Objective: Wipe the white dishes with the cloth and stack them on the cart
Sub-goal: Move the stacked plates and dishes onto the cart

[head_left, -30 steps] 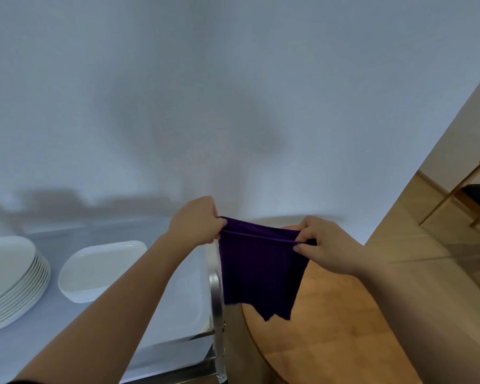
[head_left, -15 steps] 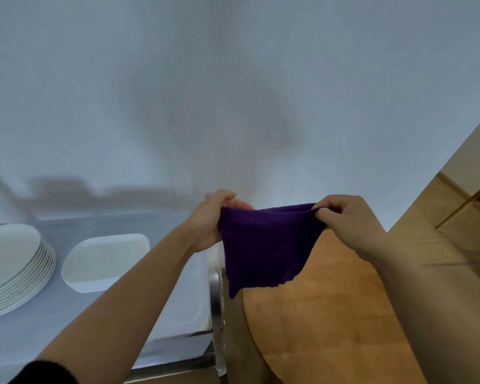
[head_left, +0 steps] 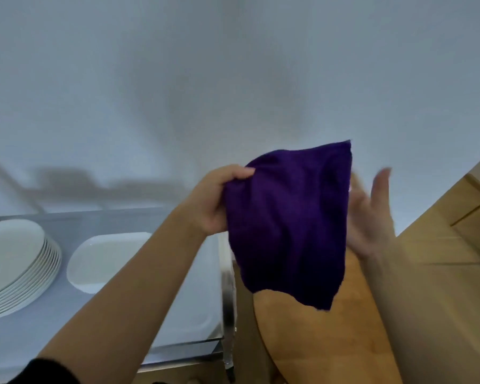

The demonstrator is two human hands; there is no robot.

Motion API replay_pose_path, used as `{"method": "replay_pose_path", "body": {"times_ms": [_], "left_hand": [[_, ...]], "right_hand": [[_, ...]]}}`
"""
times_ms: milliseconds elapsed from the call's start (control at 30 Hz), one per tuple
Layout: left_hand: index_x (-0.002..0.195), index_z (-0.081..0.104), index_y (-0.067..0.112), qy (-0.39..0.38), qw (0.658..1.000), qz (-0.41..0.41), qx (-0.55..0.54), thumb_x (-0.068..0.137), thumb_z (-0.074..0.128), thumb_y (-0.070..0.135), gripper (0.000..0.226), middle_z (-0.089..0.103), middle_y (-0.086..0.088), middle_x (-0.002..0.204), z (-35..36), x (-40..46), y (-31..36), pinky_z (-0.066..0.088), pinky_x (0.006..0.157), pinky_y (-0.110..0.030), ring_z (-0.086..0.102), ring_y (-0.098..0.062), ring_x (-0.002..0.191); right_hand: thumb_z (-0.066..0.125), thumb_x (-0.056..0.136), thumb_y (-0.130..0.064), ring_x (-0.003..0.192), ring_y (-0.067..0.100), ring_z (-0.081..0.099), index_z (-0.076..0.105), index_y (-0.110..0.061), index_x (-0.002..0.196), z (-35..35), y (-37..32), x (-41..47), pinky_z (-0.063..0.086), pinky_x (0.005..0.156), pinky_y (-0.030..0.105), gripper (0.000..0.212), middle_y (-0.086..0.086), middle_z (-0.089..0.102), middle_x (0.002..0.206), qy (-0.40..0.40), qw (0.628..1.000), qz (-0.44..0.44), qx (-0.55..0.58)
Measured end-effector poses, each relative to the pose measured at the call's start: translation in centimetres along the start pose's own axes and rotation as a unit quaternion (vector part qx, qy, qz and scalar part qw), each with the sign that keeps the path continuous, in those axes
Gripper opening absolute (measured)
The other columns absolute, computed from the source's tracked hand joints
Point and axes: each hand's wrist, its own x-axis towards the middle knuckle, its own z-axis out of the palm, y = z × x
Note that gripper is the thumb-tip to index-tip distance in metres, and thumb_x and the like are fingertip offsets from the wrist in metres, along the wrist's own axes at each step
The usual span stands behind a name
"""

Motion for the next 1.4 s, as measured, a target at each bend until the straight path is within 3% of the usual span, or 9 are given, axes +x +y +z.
{"method": "replay_pose_path", "body": {"times_ms": [100, 167, 333, 467, 600, 767, 1000, 1200, 1400], "left_hand": [[0.065, 0.069, 0.008, 0.080, 0.994, 0.008, -0.073, 0.079, 0.057, 0.022, 0.023, 0.066, -0.005, 0.062, 0.1, 2.2, 0.1, 0.056, 0.061, -0.022, 0.065, -0.018, 0.058], [0.074, 0.064, 0.004, 0.124, 0.986, -0.014, -0.111, 0.086, 0.058, 0.038, 0.036, 0.065, -0.009, 0.066, -1.5, 3.0, 0.0, 0.055, 0.066, -0.028, 0.067, -0.023, 0.063], [0.126, 0.057, 0.012, 0.127, 0.975, -0.122, -0.135, 0.080, 0.049, 0.070, 0.074, 0.064, -0.013, 0.121, -6.9, 1.7, -4.7, 0.045, 0.098, -0.048, 0.060, -0.035, 0.113], [0.123, 0.060, 0.009, 0.031, 0.987, -0.157, -0.033, 0.082, 0.068, 0.034, 0.049, 0.067, -0.011, 0.115, -8.6, -0.9, -7.6, 0.055, 0.078, -0.041, 0.066, -0.030, 0.103], [0.143, 0.032, 0.018, 0.197, 0.961, -0.035, 0.192, 0.079, 0.065, -0.008, 0.077, 0.070, -0.013, 0.096, -10.0, -2.1, -4.2, 0.058, 0.066, -0.026, 0.069, -0.027, 0.088], [0.093, 0.068, 0.021, 0.166, 0.903, 0.097, 0.384, 0.080, 0.066, -0.007, 0.031, 0.075, 0.001, 0.076, -10.5, -3.8, 1.5, 0.053, 0.064, -0.016, 0.071, -0.014, 0.075], [0.093, 0.067, 0.030, 0.217, 0.848, 0.105, 0.472, 0.080, 0.062, 0.000, 0.033, 0.069, 0.001, 0.074, -11.8, -0.9, 5.6, 0.050, 0.062, -0.017, 0.065, -0.011, 0.071], [0.133, 0.050, 0.016, 0.116, 0.694, -0.051, 0.709, 0.088, 0.044, 0.002, 0.047, 0.051, -0.003, 0.137, -14.0, 6.5, 1.0, 0.035, 0.097, -0.026, 0.046, -0.021, 0.123], [0.138, 0.044, 0.022, 0.035, 0.662, -0.071, 0.745, 0.088, 0.040, -0.004, 0.056, 0.046, -0.003, 0.143, -12.9, 12.4, -2.3, 0.038, 0.103, -0.034, 0.042, -0.023, 0.129]], "right_hand": [[0.055, 0.037, -0.086, 0.105, 0.042, 0.061, 0.059, -0.017, 0.114, -1.1, 6.6, -0.8, 0.043, 0.088, 0.059, 0.104, 0.015, 0.069, 0.109, 0.032, 0.982, 0.175, 0.068], [0.078, 0.035, -0.072, 0.120, 0.045, 0.049, 0.061, -0.013, 0.122, -0.8, 8.5, -1.2, 0.038, 0.098, 0.061, 0.107, 0.019, 0.059, 0.127, -0.042, 0.974, 0.210, 0.067], [0.077, 0.069, -0.026, 0.108, 0.028, 0.063, 0.072, -0.010, 0.106, 0.6, 7.9, 0.5, 0.055, 0.078, 0.036, 0.040, 0.012, 0.066, 0.117, -0.017, 0.986, 0.163, 0.005], [0.058, 0.079, -0.028, 0.097, 0.025, 0.068, 0.075, -0.012, 0.098, 1.7, 7.5, 1.6, 0.056, 0.071, 0.035, 0.030, 0.011, 0.070, 0.107, 0.043, 0.981, 0.181, -0.052], [0.060, 0.084, -0.017, 0.093, 0.026, 0.068, 0.066, -0.007, 0.112, 2.0, 7.0, 2.0, 0.057, 0.074, 0.038, 0.030, 0.010, 0.072, 0.098, 0.123, 0.951, 0.211, -0.187], [0.060, 0.087, -0.021, 0.081, 0.019, 0.071, 0.065, -0.005, 0.107, 3.6, 7.4, 1.0, 0.055, 0.061, 0.025, 0.026, 0.008, 0.073, 0.089, 0.126, 0.940, 0.155, -0.276], [0.067, 0.075, -0.015, 0.084, 0.023, 0.070, 0.067, -0.005, 0.100, 7.3, 12.4, 0.5, 0.057, 0.071, 0.034, 0.027, 0.013, 0.071, 0.091, 0.066, 0.976, 0.207, -0.001], [0.069, 0.070, -0.009, 0.090, 0.026, 0.064, 0.065, -0.003, 0.100, 4.7, 17.2, 2.7, 0.047, 0.083, 0.039, 0.031, 0.013, 0.072, 0.078, 0.249, 0.913, 0.315, 0.078], [0.065, 0.070, -0.012, 0.089, 0.028, 0.062, 0.061, 0.001, 0.102, 1.3, 18.2, 3.3, 0.046, 0.071, 0.037, 0.035, 0.017, 0.067, 0.088, 0.380, 0.866, 0.260, 0.197]]}}
